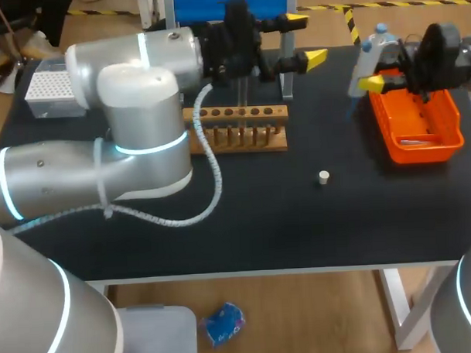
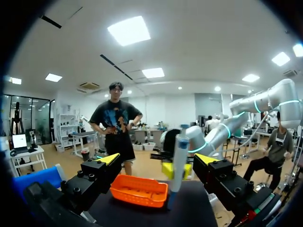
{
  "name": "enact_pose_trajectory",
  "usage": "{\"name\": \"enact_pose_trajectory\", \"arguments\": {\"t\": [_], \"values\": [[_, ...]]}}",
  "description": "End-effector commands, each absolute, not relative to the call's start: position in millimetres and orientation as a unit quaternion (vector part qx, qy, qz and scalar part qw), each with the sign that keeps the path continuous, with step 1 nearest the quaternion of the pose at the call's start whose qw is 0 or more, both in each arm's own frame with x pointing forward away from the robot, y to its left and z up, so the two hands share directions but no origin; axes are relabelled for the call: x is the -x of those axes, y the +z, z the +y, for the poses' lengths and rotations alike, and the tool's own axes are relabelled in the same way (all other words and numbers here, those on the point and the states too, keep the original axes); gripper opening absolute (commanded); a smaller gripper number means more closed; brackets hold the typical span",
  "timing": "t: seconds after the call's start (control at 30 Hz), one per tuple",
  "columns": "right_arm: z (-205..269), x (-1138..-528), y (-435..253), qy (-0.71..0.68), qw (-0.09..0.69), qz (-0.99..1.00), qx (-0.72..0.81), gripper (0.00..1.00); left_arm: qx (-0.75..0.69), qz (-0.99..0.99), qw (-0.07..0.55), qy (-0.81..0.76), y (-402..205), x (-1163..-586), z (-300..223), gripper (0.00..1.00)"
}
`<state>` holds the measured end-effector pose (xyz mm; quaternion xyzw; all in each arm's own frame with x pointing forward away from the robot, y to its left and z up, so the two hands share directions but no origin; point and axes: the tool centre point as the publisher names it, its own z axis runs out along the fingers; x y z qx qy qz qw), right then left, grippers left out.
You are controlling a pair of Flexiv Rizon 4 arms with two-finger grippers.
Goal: Invert the test tube, pick up the pipette, mount the tip to pipette, aspirate from beaker and dispense into the tube, eject the tip, return the pipette, and cap with the stopper.
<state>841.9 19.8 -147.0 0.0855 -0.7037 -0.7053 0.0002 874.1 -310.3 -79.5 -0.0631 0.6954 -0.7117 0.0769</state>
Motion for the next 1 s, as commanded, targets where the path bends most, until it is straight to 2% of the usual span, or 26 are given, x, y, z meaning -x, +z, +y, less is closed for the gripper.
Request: {"name": "enact_pose_trajectory", "arguments": {"t": [0.03,0.53,1.0], "values": [[32,-839,-147,-0.705,-0.004,-0.704,-0.082,0.0,0.062,0.648,0.085,-0.754,-83,-863,-288,1.0],[32,-839,-147,-0.705,-0.004,-0.704,-0.082,0.0,0.057,0.659,0.087,-0.745,-83,-866,-287,1.0],[99,-831,-166,-0.695,0.025,-0.712,-0.098,0.0,0.068,0.727,0.091,-0.677,-99,-866,-234,1.0]]}}
